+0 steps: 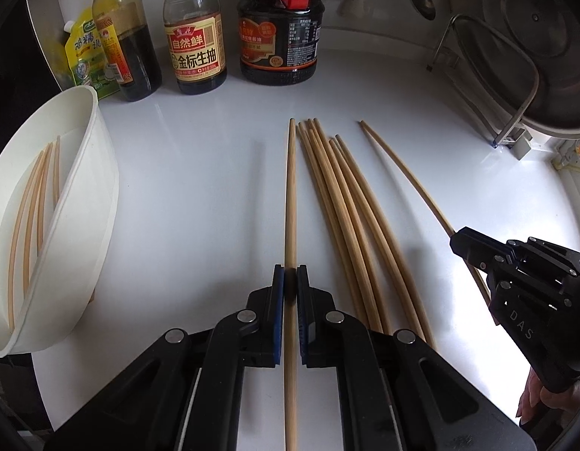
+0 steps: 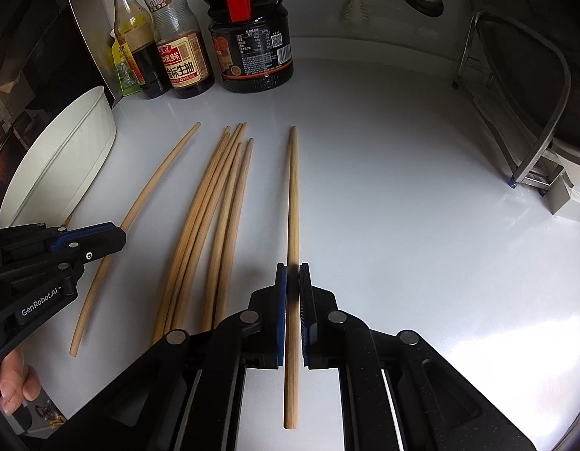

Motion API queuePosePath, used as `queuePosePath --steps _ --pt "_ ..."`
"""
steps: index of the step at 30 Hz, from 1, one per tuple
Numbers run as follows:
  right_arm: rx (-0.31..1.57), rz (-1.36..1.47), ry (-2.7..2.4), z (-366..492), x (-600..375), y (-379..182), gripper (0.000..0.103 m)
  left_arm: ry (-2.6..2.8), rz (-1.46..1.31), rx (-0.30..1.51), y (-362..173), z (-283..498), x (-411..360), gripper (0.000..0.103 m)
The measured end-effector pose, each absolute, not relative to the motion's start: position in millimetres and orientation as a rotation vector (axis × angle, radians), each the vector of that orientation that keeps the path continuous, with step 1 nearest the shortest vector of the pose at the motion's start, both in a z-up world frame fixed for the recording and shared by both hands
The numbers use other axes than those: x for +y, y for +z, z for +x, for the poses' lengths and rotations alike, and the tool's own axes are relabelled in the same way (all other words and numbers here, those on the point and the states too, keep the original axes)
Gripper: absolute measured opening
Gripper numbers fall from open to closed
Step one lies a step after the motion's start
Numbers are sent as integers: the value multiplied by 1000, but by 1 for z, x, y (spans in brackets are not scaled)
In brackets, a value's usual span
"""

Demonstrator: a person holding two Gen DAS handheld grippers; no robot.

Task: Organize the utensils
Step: 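Carry the left tool's chopstick over the white basin while the right tool carries its own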

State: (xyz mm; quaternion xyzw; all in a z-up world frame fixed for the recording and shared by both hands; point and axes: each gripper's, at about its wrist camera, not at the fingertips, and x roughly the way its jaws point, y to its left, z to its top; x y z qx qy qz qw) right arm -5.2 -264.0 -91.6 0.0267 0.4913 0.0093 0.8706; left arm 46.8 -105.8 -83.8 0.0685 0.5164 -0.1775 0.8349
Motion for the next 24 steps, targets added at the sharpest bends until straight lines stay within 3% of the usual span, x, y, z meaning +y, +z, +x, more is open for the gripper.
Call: queuePosePath --steps 24 --pt "855 30 35 -11 -198 3 6 -414 79 934 12 49 -31 7"
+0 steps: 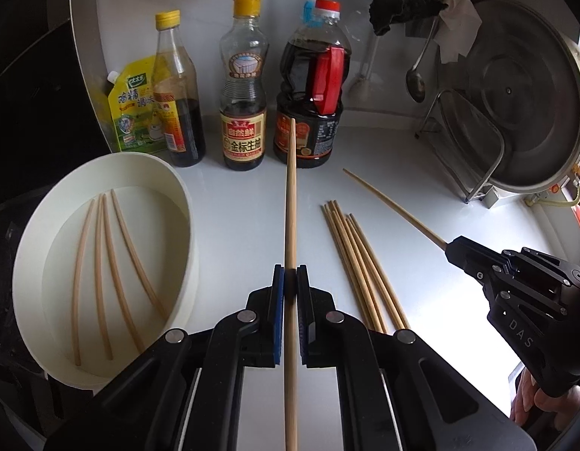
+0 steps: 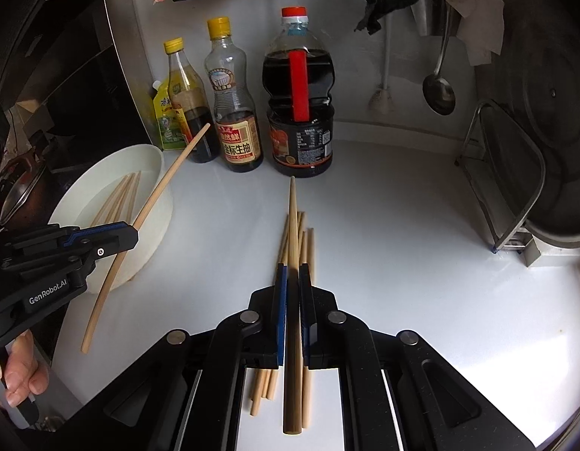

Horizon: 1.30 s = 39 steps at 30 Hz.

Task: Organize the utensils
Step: 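Carry the left tool's chopstick over the white basin while the right tool carries its own, then open the left tool to drop its chopstick in the basin while the right tool releases its own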

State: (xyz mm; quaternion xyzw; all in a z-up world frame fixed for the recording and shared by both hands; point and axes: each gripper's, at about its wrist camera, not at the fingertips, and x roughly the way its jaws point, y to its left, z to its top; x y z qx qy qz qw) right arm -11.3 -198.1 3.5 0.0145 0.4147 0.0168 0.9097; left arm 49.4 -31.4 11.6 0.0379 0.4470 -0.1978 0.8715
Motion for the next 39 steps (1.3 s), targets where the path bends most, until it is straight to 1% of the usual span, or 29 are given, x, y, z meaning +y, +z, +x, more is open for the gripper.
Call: queuePosePath --steps 10,19,26,33,39 --pt "818 -4 172 33 -117 18 6 -277 58 912 22 71 60 7" --pt "845 -27 280 78 -40 4 6 -191 44 960 -7 97 124 7" --pt "880 -56 306 102 1 -9 6 -192 40 1008 -28 118 140 7" --pt "951 -43 323 123 18 -29 6 -181 16 1035 -41 134 148 7" --pt "960 -62 343 134 29 -34 6 -143 16 1069 -51 146 161 7"
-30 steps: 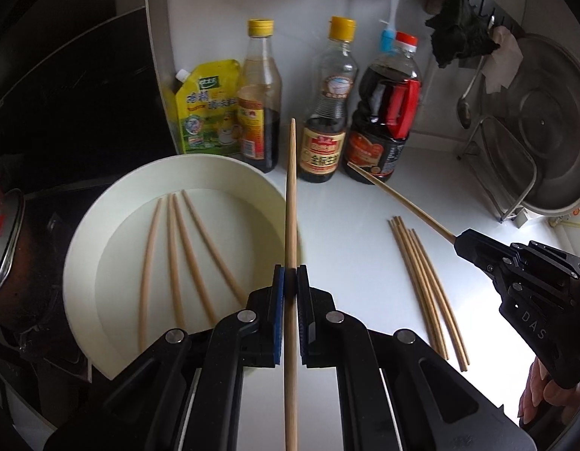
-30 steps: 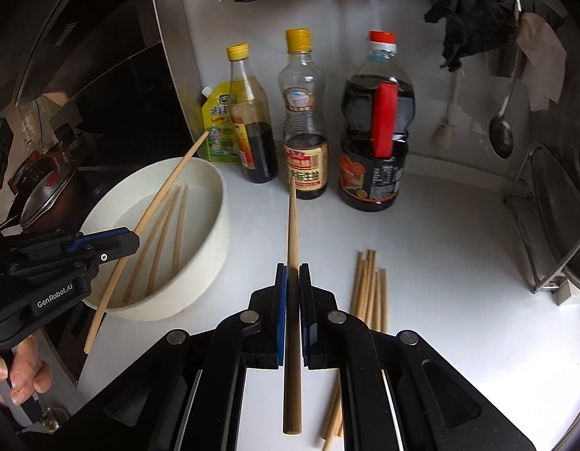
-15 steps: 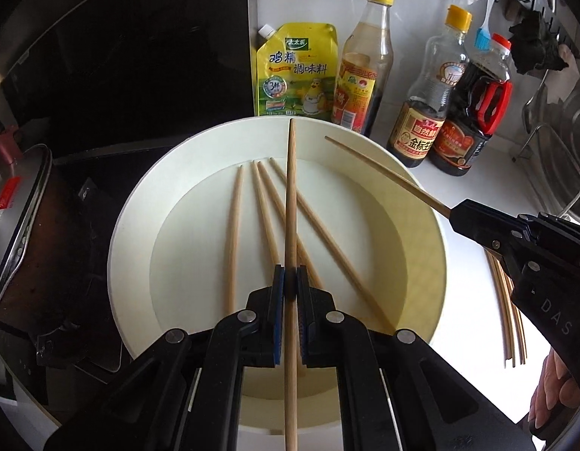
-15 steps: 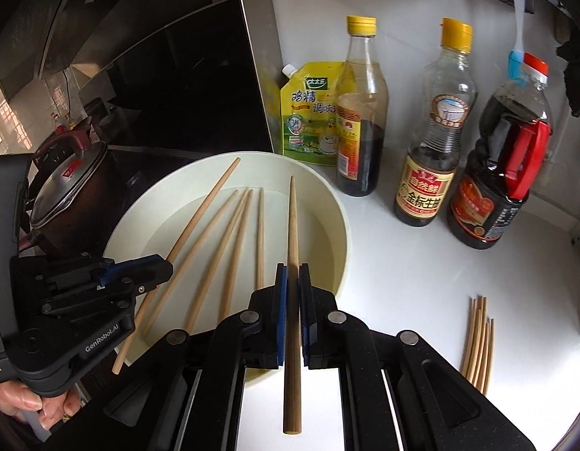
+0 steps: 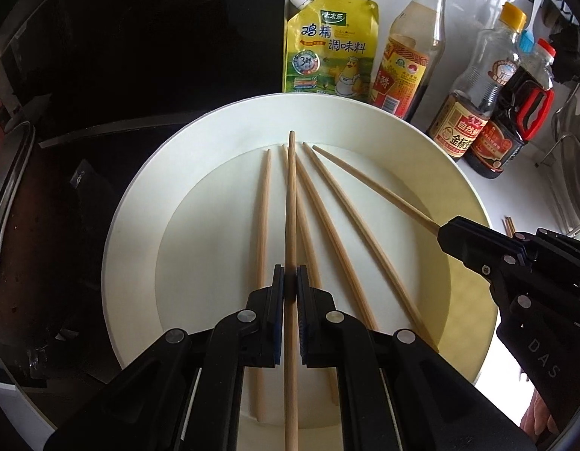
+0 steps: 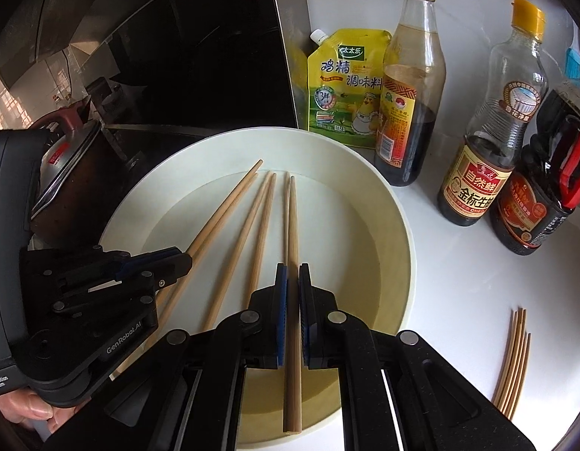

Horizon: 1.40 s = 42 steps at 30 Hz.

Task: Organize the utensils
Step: 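Open the left tool to drop its chopstick in the basin while the right tool releases its own, then move both open tools back to the chopstick bundle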

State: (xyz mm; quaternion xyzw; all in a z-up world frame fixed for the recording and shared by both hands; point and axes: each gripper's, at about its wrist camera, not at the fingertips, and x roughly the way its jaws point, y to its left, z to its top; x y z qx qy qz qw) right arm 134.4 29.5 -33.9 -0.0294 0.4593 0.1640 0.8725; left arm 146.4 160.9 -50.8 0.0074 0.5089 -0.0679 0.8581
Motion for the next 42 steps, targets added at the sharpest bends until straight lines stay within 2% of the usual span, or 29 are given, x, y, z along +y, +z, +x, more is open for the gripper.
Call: queuePosePath --steps 9,11,13,15,16,21,42 --pt "973 -103 359 146 40 -37 6 -94 -11 1091 -57 155 176 8" --pt "978 -105 355 146 40 -37 7 -81 -16 1088 -56 153 178 17" --pt "974 -85 357 145 37 -35 15 -66 -25 1079 -54 151 182 44" --pt "960 -88 352 144 35 -31 20 -47 -34 1060 -50 148 186 57" --pt "954 -92 351 143 34 -30 20 -39 -39 1052 -47 146 187 60" --pt "935 -88 348 138 30 -22 29 -13 -54 1039 -39 138 193 63" --pt "901 -89 359 92 17 -2 36 14 -74 994 -16 90 188 64"
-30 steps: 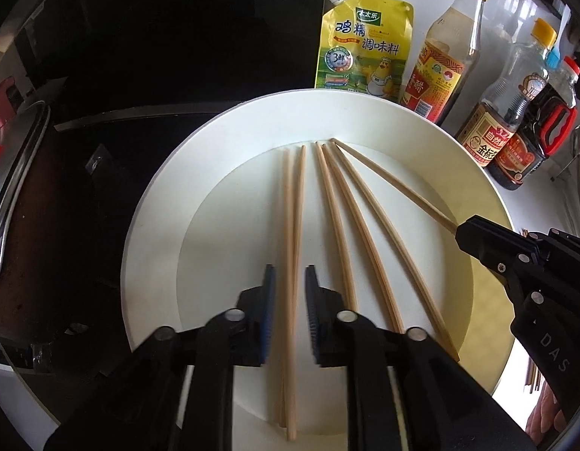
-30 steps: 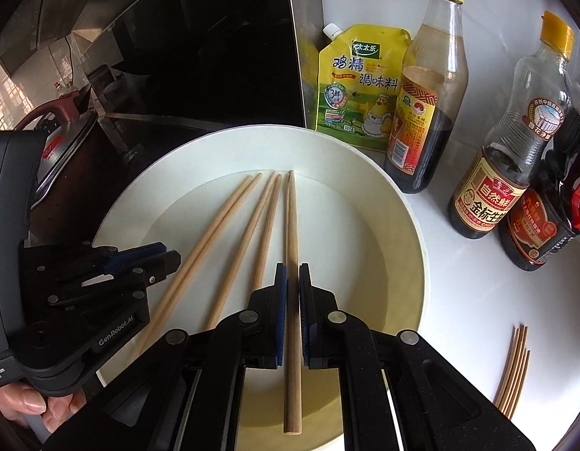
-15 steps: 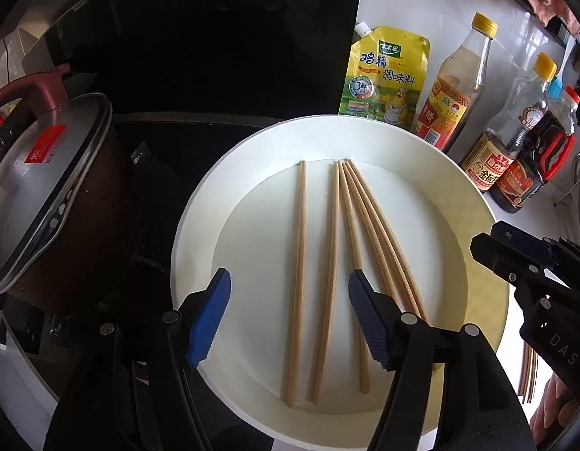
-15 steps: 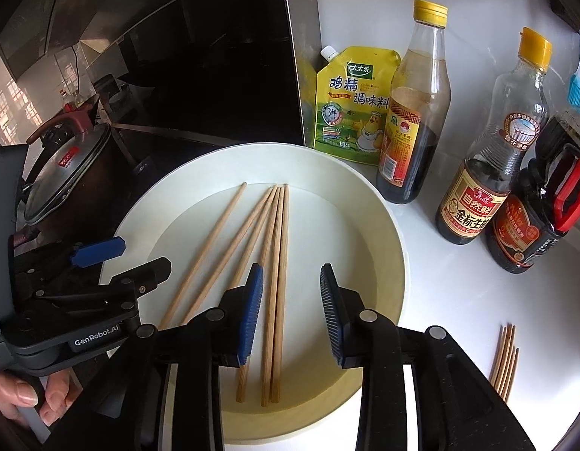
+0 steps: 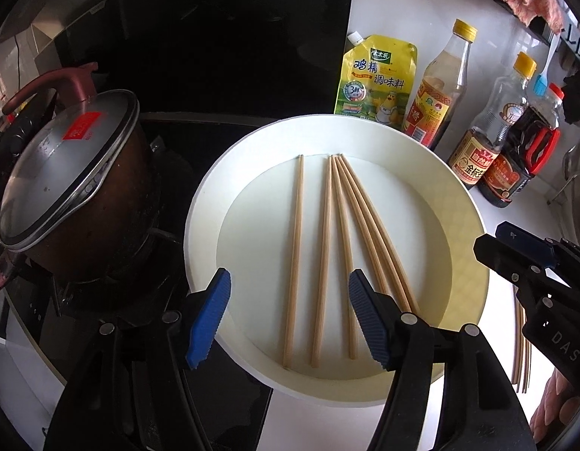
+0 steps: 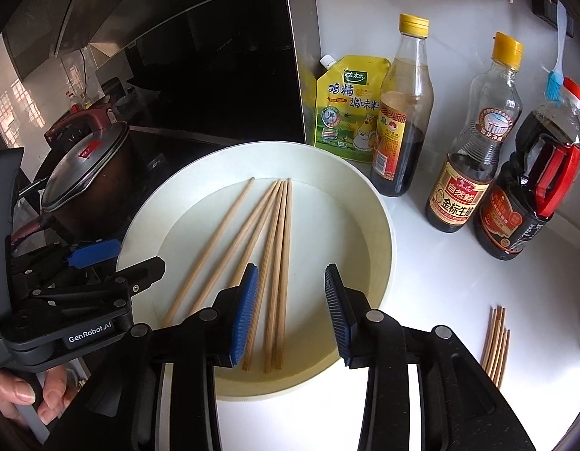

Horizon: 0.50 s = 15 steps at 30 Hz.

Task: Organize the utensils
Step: 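Move both open tools back to the chopstick bundle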

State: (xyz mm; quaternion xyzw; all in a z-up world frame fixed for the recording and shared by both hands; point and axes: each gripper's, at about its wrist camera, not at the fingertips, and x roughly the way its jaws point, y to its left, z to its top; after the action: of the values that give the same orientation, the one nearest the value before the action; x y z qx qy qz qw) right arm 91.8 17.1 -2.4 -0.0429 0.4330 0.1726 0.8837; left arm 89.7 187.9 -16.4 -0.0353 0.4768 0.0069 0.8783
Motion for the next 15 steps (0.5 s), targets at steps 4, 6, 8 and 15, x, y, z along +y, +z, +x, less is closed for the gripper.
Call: queuePosePath --steps 4,6,8,15 --pt "888 -75 341 77 4 3 38 -8 -62 984 -11 80 177 64" --pt "883 -66 330 68 -5 5 39 -23 -53 983 -9 75 168 64" --pt "878 -56 315 59 -14 7 41 -43 -42 985 -7 70 158 64" --pt "890 -11 234 26 -59 4 42 -130 0 986 1 57 114 64"
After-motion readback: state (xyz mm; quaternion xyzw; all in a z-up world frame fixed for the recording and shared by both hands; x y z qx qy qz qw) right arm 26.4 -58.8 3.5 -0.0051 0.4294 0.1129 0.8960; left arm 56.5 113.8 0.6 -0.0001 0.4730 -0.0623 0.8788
